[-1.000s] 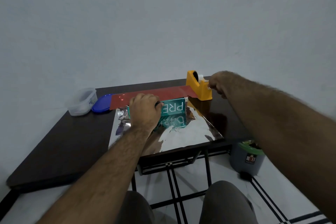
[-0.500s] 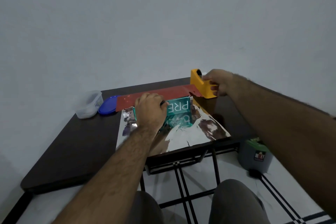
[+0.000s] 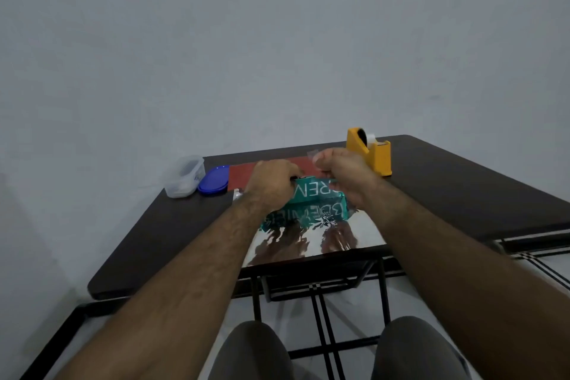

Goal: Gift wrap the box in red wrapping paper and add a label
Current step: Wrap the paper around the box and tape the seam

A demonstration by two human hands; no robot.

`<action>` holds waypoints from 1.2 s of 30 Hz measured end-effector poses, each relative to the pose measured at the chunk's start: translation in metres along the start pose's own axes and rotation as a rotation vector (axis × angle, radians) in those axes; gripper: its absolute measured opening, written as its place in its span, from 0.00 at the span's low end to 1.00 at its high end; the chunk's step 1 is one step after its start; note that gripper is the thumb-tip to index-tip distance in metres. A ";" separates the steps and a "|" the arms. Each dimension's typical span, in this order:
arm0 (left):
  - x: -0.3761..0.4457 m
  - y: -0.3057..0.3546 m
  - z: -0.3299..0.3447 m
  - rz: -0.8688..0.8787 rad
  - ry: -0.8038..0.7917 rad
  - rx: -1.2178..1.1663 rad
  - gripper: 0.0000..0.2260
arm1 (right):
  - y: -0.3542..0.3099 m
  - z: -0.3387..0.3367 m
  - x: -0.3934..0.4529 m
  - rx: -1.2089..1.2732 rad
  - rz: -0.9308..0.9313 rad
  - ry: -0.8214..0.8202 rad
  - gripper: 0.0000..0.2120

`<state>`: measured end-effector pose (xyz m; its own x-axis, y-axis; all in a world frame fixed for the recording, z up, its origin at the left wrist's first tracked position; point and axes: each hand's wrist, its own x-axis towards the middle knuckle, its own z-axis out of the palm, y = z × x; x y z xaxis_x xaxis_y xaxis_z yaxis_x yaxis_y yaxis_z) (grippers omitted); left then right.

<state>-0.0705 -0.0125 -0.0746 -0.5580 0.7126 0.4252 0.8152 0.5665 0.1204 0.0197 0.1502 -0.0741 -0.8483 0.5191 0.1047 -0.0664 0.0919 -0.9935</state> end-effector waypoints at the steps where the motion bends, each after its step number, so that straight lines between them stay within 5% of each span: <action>1: 0.000 0.000 0.003 -0.006 0.021 -0.008 0.17 | 0.005 0.005 -0.003 0.022 -0.003 0.008 0.06; 6: -0.001 -0.002 0.012 -0.071 0.108 -0.128 0.19 | 0.020 0.024 -0.008 0.126 0.032 0.137 0.08; 10: -0.004 -0.004 0.016 -0.078 0.160 -0.216 0.23 | 0.020 0.037 -0.012 0.134 0.091 0.257 0.36; 18: -0.008 -0.003 0.021 -0.107 0.194 -0.266 0.21 | 0.021 0.057 -0.016 0.290 0.170 0.444 0.28; 24: -0.008 -0.003 0.022 -0.112 0.202 -0.271 0.21 | 0.018 0.061 -0.010 0.193 0.210 0.450 0.35; 36: -0.001 -0.006 0.027 -0.101 0.151 -0.177 0.25 | 0.007 0.057 -0.010 0.057 0.350 0.455 0.20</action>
<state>-0.0786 -0.0052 -0.1000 -0.6194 0.5784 0.5309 0.7783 0.5411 0.3185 -0.0021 0.0969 -0.0848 -0.5144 0.8246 -0.2353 0.1387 -0.1908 -0.9718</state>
